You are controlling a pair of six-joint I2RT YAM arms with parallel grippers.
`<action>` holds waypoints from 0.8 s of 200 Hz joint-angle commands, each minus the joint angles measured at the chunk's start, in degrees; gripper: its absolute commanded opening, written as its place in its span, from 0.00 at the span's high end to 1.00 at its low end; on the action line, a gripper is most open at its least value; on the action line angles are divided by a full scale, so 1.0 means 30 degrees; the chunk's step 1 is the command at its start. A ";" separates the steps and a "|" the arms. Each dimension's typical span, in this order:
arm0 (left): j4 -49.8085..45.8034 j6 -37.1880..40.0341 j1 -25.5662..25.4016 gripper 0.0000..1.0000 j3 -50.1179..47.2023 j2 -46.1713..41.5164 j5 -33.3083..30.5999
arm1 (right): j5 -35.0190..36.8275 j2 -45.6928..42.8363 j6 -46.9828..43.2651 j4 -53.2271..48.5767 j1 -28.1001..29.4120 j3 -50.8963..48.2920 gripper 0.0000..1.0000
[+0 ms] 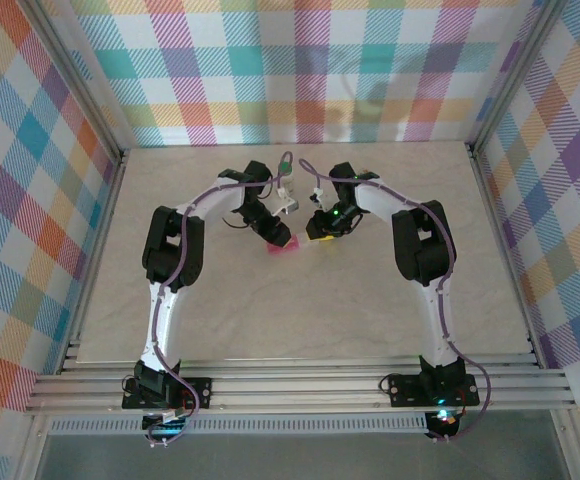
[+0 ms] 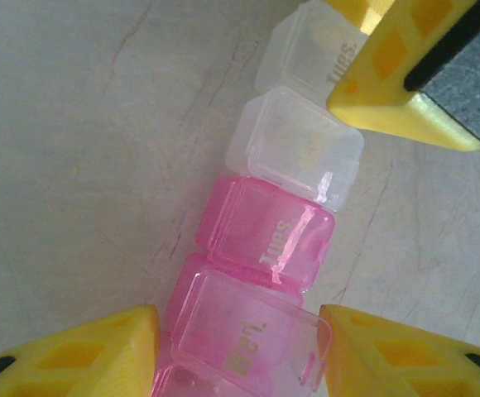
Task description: Sort the pills into containers
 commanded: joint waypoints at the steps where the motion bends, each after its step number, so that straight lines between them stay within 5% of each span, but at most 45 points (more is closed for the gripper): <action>1: 0.1302 -0.0910 0.0338 0.47 0.0250 -0.0990 -0.1057 | 0.2776 0.0761 -0.0910 -0.1166 0.0044 -0.0287 0.63; 160: 0.6025 -0.2434 0.0311 0.49 -0.3196 -0.2251 -0.2686 | 0.1253 -0.0726 0.0630 -0.0219 -0.0024 -0.1452 0.62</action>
